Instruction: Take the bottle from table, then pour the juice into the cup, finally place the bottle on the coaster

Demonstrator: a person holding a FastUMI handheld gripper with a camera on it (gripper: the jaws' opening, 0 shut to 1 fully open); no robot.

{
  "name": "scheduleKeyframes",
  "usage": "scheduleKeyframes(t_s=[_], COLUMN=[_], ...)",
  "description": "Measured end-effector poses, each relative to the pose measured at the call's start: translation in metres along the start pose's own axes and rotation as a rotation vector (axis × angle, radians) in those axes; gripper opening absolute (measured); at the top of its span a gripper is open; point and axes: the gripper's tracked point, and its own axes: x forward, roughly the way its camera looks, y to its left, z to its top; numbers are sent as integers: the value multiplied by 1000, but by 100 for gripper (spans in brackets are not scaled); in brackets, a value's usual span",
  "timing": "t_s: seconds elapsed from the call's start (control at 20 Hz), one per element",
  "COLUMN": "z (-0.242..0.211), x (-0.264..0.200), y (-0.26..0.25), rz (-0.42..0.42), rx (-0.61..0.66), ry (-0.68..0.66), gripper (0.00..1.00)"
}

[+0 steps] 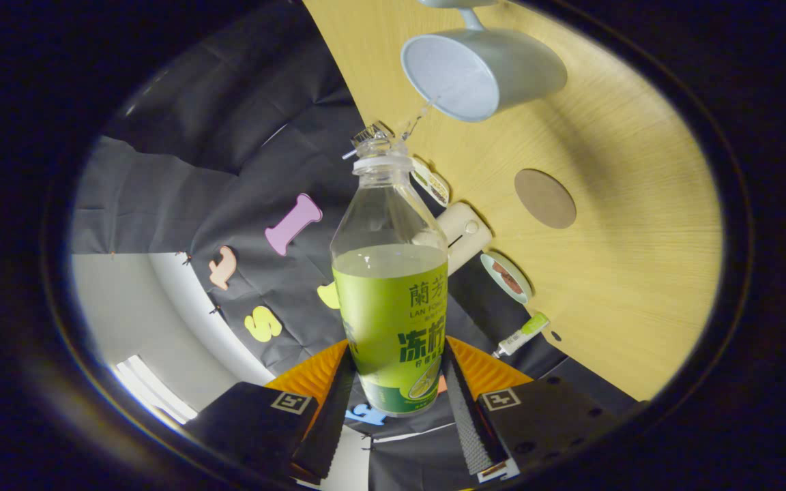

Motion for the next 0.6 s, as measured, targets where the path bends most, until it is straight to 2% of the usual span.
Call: scheduleKeyframes(t_s=[0.4, 0.6], z=[-2, -2], x=[2, 2], y=[3, 0], rz=[22, 17], rx=[5, -56], ry=[-10, -13], gripper=[75, 75])
